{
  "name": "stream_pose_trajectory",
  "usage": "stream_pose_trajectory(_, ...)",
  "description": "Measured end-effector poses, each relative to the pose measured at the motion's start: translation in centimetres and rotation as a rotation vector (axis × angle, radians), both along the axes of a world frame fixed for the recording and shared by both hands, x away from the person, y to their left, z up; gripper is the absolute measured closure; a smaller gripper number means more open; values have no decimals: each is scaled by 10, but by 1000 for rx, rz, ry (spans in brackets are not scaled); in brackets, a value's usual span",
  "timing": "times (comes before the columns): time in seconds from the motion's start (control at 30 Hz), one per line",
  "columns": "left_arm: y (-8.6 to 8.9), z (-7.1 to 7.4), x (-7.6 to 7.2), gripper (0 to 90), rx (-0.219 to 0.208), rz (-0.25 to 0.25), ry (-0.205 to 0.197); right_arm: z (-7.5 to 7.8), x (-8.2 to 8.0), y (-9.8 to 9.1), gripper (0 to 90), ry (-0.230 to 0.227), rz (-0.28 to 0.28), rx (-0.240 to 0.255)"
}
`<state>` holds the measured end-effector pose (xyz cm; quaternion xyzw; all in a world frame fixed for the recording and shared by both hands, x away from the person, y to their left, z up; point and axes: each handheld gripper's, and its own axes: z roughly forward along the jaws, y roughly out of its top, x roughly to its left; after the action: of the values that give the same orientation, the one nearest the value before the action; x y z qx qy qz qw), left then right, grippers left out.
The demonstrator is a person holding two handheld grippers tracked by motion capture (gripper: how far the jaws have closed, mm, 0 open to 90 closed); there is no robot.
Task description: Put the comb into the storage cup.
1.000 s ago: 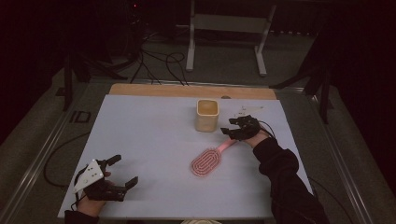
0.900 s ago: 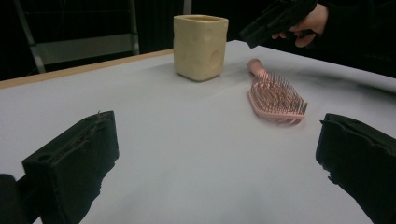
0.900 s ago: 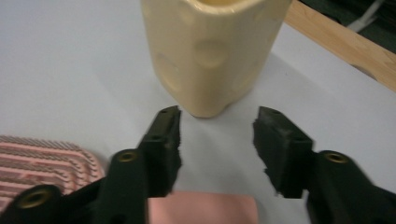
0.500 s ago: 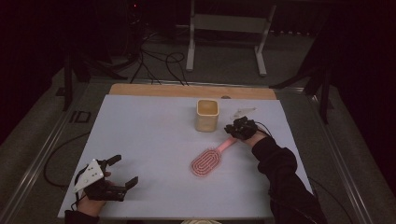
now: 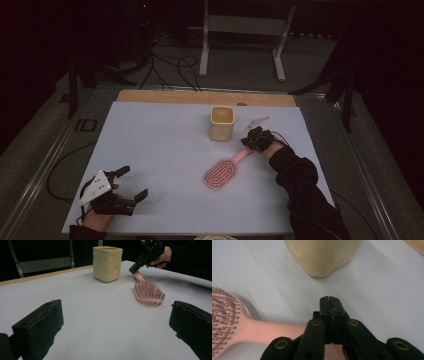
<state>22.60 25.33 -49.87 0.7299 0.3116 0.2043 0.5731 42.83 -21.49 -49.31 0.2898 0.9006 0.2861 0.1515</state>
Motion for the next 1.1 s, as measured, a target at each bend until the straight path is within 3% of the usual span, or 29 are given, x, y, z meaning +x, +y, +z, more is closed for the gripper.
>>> stream_pose_trajectory(0.33,0,0,0,1,1,1,1,-1,-4,-7,900,23,17,-23)
stream_pose_trajectory(0.73,-1,0,0,1,1,1,0,0,-19,-17,900,32,55,-59)
stream_pose_trajectory(1.1,-1,0,0,1,9,1,0,-2,-37,-26,900,62,73,-62)
